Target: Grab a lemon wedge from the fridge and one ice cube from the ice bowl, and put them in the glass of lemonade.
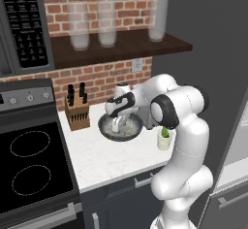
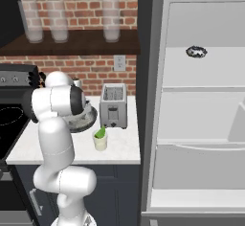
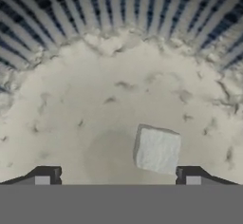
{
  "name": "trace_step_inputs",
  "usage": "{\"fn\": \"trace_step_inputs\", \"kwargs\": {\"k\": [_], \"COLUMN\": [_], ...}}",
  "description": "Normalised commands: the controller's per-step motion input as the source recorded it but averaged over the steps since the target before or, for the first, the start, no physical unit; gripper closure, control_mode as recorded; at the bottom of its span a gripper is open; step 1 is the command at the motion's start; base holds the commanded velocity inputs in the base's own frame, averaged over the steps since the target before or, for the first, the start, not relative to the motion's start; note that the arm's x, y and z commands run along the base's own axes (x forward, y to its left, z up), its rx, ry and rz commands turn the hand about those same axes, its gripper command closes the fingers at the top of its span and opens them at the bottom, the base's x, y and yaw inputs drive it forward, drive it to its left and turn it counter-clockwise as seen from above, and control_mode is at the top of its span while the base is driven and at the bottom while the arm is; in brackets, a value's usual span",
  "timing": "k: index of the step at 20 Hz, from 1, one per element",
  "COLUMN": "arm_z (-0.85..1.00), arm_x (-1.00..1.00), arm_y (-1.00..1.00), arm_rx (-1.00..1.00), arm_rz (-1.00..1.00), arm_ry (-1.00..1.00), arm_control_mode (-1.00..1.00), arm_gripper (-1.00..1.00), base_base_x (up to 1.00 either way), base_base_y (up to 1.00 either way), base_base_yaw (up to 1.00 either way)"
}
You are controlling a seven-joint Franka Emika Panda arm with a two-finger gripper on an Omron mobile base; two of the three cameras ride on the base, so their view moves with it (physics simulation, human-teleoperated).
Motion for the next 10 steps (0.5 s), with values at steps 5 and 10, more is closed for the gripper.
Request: {"fn": "trace_step_inputs", "kwargs": {"k": [5, 10], "arm_z": [0.00, 0.17], "arm_x": [-0.23, -0.09], "arm_y": [0.00, 0.00], "arm_rx": [0.01, 0.02], "arm_rz": [0.00, 0.00], "arm_ry": [0.00, 0.00], "arm_control_mode": [-1.00, -1.00], "arm_gripper": [-1.00, -1.00], "base_base_x": [0.00, 0.00], "base_base_y": [0.00, 0.00], "base_base_yaw": [0.00, 0.00]}}
